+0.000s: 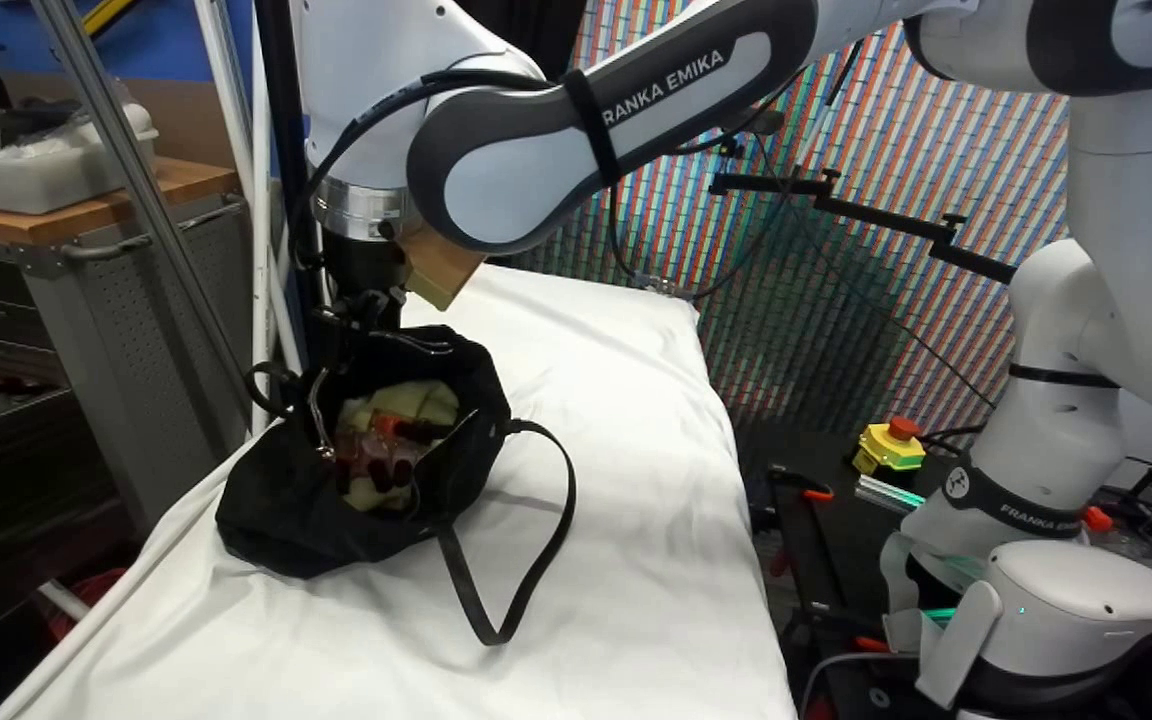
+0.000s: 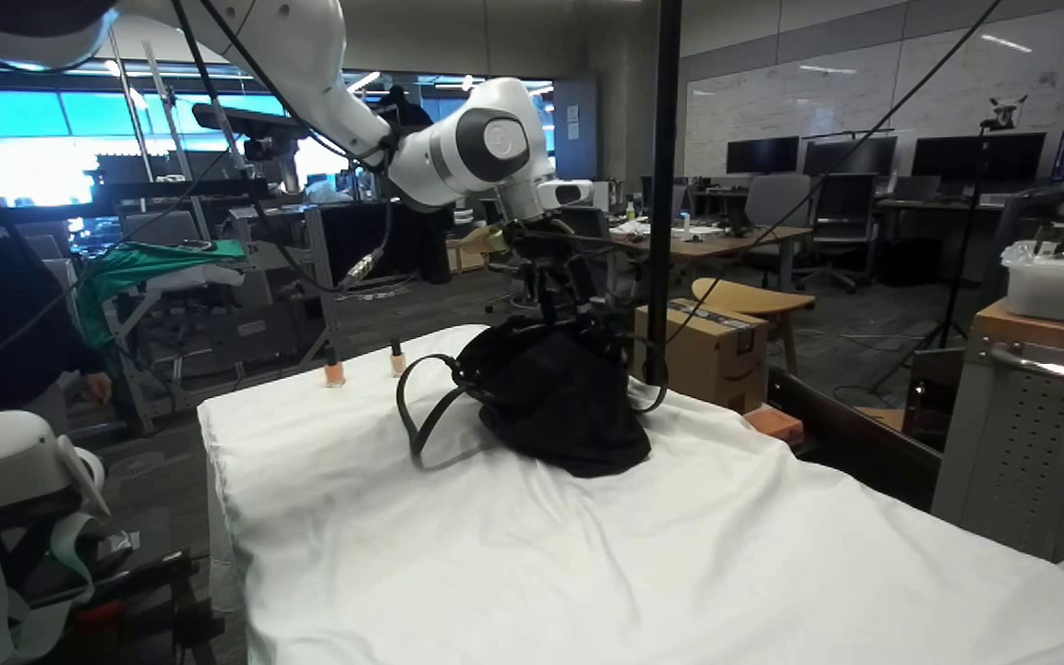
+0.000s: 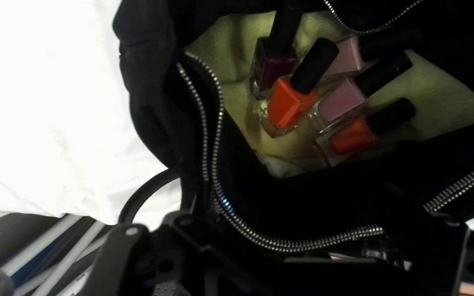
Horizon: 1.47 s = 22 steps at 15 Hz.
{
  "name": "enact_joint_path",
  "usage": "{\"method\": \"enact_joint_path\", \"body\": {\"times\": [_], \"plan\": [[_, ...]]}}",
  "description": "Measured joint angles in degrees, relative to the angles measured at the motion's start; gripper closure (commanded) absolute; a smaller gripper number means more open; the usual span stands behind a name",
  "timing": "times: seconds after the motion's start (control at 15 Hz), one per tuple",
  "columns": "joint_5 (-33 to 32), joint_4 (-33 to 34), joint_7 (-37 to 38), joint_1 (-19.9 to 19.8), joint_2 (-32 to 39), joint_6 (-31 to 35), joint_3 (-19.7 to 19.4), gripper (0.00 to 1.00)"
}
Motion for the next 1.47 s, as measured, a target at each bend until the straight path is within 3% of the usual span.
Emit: {"method": "enact_joint_path", "body": {"times": [0.47,0.93,1.47], "plan": [[0.0,-2.6,0.8,4.4,-1.3,-1.3,1.3,0.0],[0.0,-9.3,6.6,9.7,-4.5,-1.7,4.2,0.0],[3.3,-12.5,11.1,12.6,-5.6,-3.5,7.5,0.0]]}}
